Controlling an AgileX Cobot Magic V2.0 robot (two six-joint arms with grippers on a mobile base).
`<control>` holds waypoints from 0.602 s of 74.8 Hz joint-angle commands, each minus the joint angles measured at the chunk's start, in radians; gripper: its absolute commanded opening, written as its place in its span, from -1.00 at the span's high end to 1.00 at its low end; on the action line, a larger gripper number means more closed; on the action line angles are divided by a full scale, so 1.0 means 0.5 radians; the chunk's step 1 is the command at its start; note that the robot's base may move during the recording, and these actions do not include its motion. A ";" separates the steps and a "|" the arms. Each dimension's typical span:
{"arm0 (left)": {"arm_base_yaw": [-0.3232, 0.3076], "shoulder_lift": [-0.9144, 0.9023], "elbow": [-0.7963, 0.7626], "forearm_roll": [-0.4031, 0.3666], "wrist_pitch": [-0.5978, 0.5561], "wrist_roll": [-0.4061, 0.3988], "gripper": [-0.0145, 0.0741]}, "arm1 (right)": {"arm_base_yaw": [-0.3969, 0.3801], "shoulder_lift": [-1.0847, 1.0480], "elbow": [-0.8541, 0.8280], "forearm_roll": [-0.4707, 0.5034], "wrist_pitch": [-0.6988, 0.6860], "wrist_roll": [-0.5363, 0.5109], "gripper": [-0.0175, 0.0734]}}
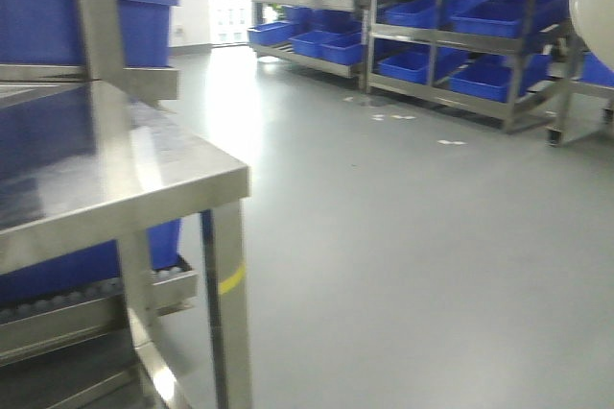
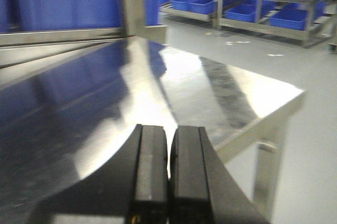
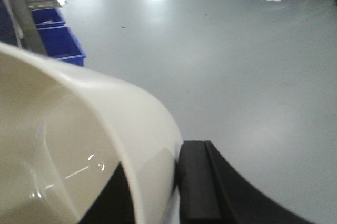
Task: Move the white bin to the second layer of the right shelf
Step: 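Drive the base away from the table holding the bin in the right gripper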
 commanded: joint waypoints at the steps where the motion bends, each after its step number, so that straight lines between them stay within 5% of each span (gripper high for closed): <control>1: -0.009 -0.028 0.074 0.000 -0.174 -0.011 0.48 | -0.010 -0.002 -0.061 0.009 -0.198 -0.008 0.49; 45: -0.009 -0.028 0.074 0.000 -0.174 -0.011 0.48 | -0.010 -0.002 -0.061 0.009 -0.198 -0.008 0.49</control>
